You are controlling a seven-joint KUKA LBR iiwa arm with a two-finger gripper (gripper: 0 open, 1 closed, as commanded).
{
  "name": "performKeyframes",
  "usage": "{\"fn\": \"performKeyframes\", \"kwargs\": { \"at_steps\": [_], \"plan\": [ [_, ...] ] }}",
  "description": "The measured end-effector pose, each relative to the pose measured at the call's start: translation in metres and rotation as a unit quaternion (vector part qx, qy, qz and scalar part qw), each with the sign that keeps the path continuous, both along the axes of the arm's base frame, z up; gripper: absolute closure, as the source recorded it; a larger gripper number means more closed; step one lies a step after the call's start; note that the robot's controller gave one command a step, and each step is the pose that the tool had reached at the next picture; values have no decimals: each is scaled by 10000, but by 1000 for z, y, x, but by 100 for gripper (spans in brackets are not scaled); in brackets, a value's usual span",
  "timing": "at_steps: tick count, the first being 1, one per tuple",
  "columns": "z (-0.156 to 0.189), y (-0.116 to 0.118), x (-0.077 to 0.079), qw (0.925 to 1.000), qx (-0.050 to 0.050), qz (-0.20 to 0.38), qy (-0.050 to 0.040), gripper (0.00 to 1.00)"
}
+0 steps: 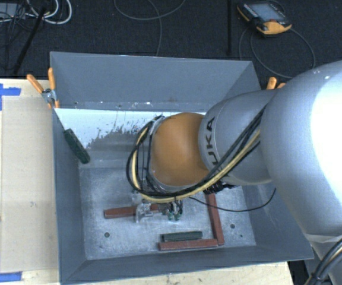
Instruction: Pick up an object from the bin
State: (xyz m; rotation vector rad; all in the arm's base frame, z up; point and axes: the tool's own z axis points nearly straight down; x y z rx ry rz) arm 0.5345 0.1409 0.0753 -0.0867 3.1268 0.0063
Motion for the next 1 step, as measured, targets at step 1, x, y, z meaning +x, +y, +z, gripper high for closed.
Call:
{"fn": "performKeyframes", "kwargs": {
  "at_steps": [1],
  "plan": [
    [127,-9,-37,9988,-17,-489,75,100]
  ]
}}
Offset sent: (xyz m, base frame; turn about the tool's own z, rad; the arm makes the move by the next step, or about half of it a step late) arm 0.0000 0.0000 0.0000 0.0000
